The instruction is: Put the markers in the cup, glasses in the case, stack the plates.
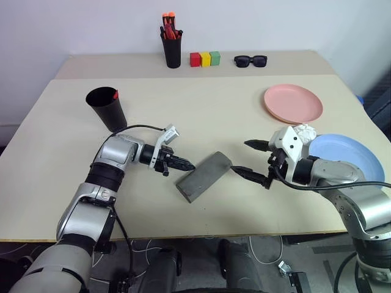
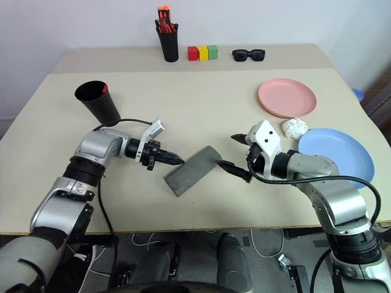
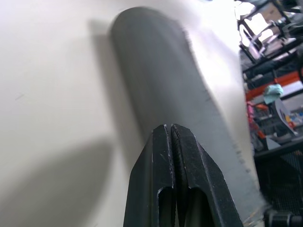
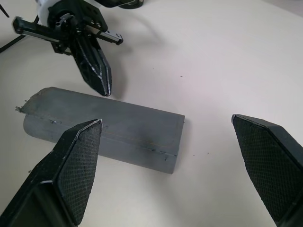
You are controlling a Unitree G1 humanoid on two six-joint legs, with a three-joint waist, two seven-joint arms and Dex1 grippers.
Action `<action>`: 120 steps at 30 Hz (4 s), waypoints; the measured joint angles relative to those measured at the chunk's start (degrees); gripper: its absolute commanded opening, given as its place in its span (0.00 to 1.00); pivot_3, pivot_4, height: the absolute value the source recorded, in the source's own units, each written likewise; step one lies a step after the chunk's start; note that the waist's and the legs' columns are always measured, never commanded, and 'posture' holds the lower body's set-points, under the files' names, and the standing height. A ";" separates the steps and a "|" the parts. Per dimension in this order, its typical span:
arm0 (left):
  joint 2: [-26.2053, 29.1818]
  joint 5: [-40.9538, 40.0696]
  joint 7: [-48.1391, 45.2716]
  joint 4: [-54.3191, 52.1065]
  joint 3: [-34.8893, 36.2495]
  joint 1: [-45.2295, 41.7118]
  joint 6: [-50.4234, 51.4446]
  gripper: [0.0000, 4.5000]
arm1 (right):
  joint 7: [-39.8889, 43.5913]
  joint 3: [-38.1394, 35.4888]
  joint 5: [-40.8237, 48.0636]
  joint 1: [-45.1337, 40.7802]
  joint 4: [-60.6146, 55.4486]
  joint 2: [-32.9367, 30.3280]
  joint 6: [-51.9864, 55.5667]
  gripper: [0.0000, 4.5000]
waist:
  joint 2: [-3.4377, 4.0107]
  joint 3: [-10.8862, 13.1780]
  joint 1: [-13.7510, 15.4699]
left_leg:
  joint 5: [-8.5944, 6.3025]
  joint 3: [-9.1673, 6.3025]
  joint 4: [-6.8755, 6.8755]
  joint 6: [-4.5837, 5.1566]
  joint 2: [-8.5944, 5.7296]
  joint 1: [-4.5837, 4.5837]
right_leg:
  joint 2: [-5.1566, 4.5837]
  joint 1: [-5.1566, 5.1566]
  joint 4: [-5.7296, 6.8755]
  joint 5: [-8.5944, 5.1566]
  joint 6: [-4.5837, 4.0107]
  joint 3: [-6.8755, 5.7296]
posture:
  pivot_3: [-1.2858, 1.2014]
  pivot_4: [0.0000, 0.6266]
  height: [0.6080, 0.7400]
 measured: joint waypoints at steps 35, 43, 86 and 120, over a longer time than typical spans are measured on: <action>0.76 -14.69 -5.04 -10.20 11.25 4.39 -27.66 1.00 | -18.73 -11.91 -11.14 8.82 11.41 -6.34 21.23 0.51 | 0.03 -0.12 0.27 | 0.00 0.08 0.05 0.01 -0.01 0.14 | -0.03 0.30 -0.18 -0.01 -0.01 0.06 | 0.52 0.24 1.00; 0.90 -14.71 -3.13 -10.25 11.31 4.35 -27.47 1.00 | -19.77 -12.03 -13.52 3.41 17.43 -8.43 21.23 0.02 | 0.03 -0.12 0.20 | 0.00 0.06 0.06 0.00 -0.02 0.14 | -0.03 0.29 -0.17 -0.01 0.00 0.05 | 0.52 0.24 1.00; 0.99 -14.70 9.37 -7.89 15.53 6.79 -35.70 1.00 | -14.35 -7.42 -21.95 -47.54 87.26 5.52 -28.09 0.87 | 0.21 -0.02 -2.10 | 0.04 0.09 -0.20 -0.06 -0.02 -0.03 | -0.01 -0.10 -0.03 0.01 -0.01 0.09 | 0.52 0.24 1.00; 1.10 -15.05 11.33 -8.20 16.14 4.90 -32.85 1.00 | -14.57 -3.08 -23.77 -45.22 76.52 5.13 -22.61 0.01 | 0.24 -0.02 -1.62 | 0.04 0.12 -0.12 -0.07 -0.04 -0.02 | -0.02 -0.06 -0.08 0.02 0.00 0.10 | 0.52 0.24 1.00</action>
